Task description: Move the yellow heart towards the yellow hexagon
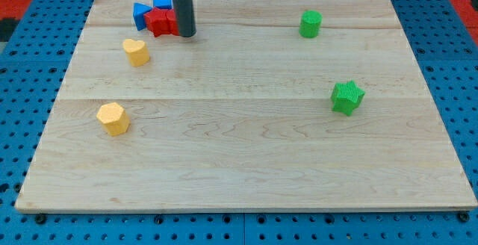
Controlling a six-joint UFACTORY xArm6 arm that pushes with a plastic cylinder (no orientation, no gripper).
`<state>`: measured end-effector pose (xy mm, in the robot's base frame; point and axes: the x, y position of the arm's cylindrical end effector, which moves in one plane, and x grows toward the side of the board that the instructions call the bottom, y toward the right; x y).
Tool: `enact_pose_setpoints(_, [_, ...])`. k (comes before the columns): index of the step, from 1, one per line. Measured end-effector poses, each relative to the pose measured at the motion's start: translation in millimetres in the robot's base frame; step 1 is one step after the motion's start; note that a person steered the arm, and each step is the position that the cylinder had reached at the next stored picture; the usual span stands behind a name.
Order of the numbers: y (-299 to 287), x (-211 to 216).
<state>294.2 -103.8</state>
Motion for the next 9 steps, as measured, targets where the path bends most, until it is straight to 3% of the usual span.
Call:
enact_pose_setpoints(5, [-4.9,26.2])
enact_pose_setpoints(6, [-48.6,18.3])
enact_pose_setpoints(7, [-56.1,18.4])
enact_pose_setpoints(9, [-60.2,73.7])
